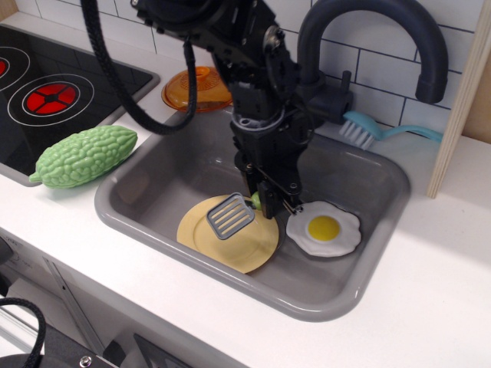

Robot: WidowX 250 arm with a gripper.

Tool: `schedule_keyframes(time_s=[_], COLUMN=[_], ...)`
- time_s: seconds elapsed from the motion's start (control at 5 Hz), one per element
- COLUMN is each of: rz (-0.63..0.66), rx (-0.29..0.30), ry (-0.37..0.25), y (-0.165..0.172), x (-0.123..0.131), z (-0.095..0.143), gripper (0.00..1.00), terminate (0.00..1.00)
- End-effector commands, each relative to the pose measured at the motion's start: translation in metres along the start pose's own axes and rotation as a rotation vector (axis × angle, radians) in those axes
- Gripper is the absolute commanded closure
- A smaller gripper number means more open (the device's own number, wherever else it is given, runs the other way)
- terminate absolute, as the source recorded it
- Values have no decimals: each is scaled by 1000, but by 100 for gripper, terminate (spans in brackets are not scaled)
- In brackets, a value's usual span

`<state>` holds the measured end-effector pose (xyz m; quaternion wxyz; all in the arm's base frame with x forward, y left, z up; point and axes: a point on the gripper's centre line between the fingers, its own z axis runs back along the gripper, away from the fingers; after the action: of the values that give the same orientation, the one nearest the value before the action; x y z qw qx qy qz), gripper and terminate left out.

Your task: Put spatula on plate sink

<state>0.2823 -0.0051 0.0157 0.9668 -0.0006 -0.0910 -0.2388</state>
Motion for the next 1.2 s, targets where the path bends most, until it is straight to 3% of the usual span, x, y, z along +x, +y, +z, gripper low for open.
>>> schedule_keyframes(time_s=[0.0,0.4,0.6,1.0], rz=[-7,-4,36,128], rx=[46,37,38,19], ry=[-24,-21,-15,-48], y=[17,13,13,12], x=[-7,-14,-11,4], z=[-6,-8,-5,12], gripper=[100,100,0,0], terminate=[0,0,0,0])
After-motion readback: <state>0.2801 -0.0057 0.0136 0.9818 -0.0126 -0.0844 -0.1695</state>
